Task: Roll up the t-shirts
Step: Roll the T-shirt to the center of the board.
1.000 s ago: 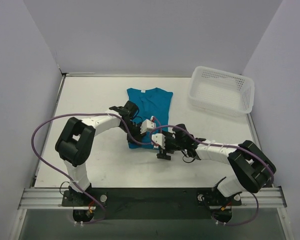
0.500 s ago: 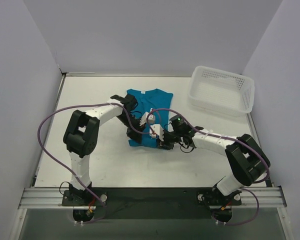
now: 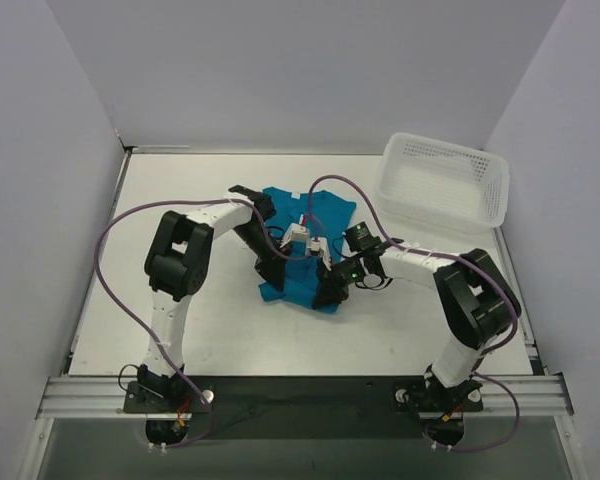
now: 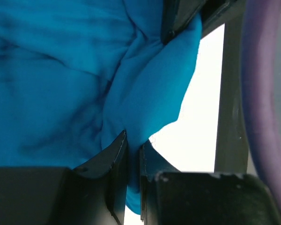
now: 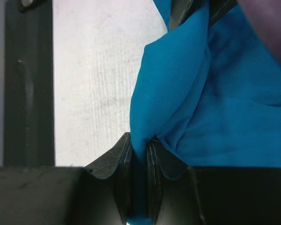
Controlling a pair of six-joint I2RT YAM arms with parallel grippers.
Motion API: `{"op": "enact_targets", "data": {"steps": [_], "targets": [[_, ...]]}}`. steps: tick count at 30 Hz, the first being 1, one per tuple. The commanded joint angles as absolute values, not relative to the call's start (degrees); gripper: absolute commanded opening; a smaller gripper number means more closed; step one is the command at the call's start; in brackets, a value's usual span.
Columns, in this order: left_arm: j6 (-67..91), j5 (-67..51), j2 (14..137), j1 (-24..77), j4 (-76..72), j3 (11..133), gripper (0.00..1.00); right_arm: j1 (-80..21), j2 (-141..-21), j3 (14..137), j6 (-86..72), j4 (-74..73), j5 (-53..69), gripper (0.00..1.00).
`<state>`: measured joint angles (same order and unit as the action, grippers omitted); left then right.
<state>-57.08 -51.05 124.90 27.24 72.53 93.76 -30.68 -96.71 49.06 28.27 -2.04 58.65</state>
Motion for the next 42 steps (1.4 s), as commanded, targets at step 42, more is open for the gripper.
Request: {"op": "enact_targets", "data": {"steps": [42], "targets": [[-88.42,-41.12,118.39,28.04,90.18,89.83,0.0,-21.98,-113.55,57.14,1.59,-15.39,67.41,0.0]]}}
